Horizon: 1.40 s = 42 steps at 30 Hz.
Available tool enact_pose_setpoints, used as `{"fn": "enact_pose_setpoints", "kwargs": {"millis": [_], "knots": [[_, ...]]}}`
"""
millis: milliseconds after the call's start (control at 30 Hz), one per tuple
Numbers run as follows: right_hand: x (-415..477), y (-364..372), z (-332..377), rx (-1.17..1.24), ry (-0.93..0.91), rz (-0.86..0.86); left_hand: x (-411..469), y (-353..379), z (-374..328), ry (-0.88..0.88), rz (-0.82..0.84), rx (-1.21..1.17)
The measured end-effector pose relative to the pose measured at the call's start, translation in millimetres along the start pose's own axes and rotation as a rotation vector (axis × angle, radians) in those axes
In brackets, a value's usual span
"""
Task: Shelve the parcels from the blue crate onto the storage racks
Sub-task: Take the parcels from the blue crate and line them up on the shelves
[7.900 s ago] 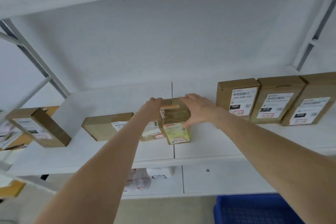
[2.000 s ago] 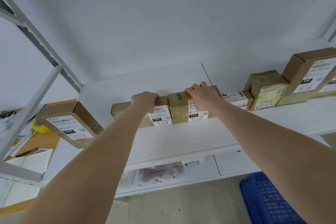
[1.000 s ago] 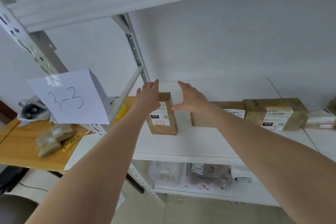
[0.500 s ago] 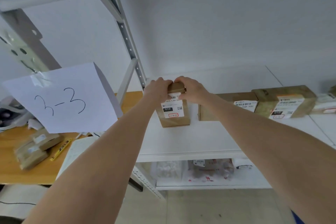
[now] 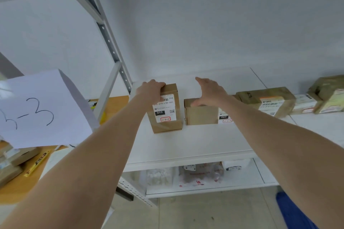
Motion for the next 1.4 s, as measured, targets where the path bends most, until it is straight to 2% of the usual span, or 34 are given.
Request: {"fn": "enact_pose_setpoints", "kwargs": {"millis": [200,467,733,867,1000,1100,1200,1300,1400], "knots": [[-1,36,-15,-0.261,0.069,0.146,4,-5,-1,0.017,0.052,0.027],[-2,43,-4,-0.268,-0.031,0.086,-5,-8,2,0.047,0.087,0.024],[-12,50,-3,-0.304,0.043,0.054,-10,-2,-3,0.043,0.065,-0.064],[-13,47,-11,-0.309,0.057,0.071,-6,2,-10,0.052,0.048,-0.061],[-18,42,-18,-0.277,-0.038,0.129,-4,0,-14,-0.003,0.127,-0.020],[-23,19,-38,-0.189,-0.034,0.046,-4,-10,-39,0.039,0.083,0.141],[-28,-3,-81,-0.190,0.048,0.005,-1,-9,-87,0.175,0.021,0.144],[-32,-9,-132,-0.273,0.132,0.040,3,16,-137,0.225,0.042,0.116],[-37,-6,-177,-0.390,0.129,0.106,11,51,-177,0.195,0.101,0.118]]}}
Point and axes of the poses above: each hand's wrist, its own x-axis towards the middle knuckle, its own y-axis out of the palm, z = x × y, the point moved 1 cm from there along x, towards the middle knuckle, and after that the axes turned 7 degrees about -x, right-handed, at the moved point
